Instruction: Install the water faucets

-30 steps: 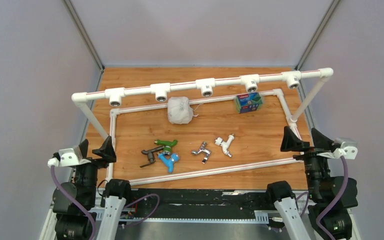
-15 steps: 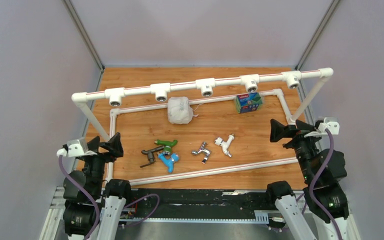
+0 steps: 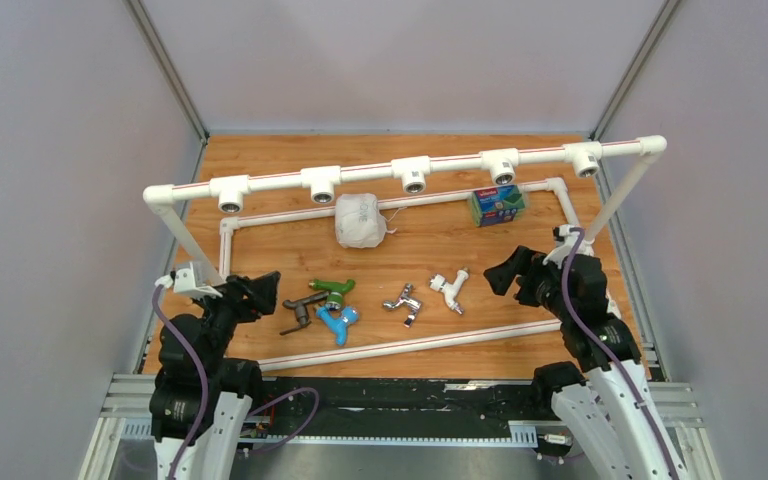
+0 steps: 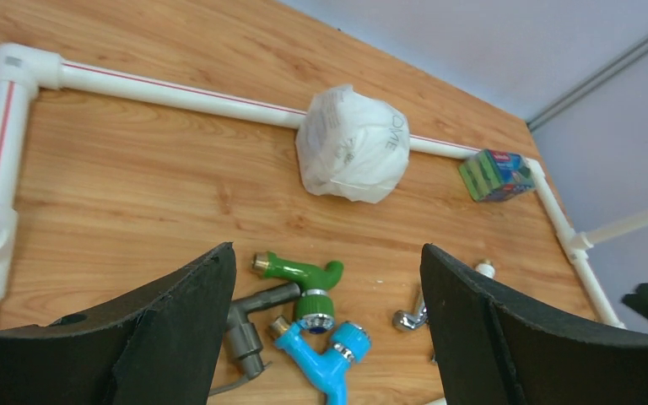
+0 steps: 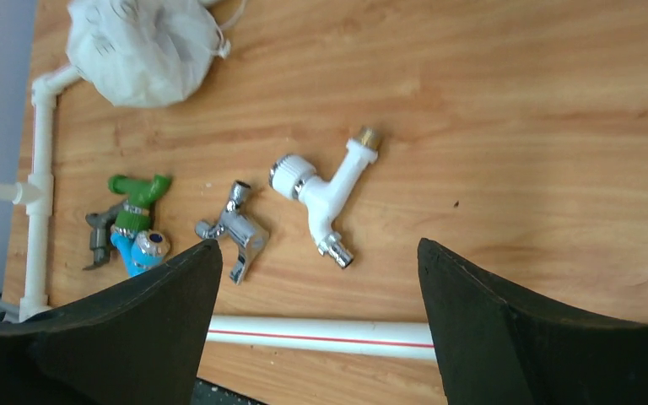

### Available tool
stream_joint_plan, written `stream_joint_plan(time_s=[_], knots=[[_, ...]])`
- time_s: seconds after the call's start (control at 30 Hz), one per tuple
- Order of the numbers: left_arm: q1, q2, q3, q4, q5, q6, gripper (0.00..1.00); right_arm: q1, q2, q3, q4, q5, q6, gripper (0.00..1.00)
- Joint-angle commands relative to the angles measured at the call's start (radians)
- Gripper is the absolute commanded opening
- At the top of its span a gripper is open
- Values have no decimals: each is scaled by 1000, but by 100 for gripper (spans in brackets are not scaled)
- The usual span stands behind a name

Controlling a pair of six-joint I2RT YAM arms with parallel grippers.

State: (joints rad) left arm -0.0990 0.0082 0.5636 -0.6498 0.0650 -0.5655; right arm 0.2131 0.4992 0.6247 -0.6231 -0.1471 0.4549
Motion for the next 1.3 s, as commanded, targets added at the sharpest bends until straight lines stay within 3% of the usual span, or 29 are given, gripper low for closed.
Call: stream_joint_plan(time_s=[0.0,0.13,0.3,0.5,0.73,0.9,1.27], knots=[[-5,-37,-37,84,116,-112,87,3,18,-103,118,-130,139,85],[-5,18,-102,96,202,-174,87,6,50,-187,183,-160,154,76],[-14,71,-221,249,328,-270,87,28,131,-220,238,-155,151,67],[-25,301,-205,280,401,-220,87,199,320,-162,246,25,116,65],[-83,354,-202,378,329,-252,87,445,548,-56,241,308,100,72],[-151,400,-249,452,315,-295,87,552,671,-2,230,417,96,70],[-455,613,-223,634,119,-321,87,603,834,56,226,520,70,60]])
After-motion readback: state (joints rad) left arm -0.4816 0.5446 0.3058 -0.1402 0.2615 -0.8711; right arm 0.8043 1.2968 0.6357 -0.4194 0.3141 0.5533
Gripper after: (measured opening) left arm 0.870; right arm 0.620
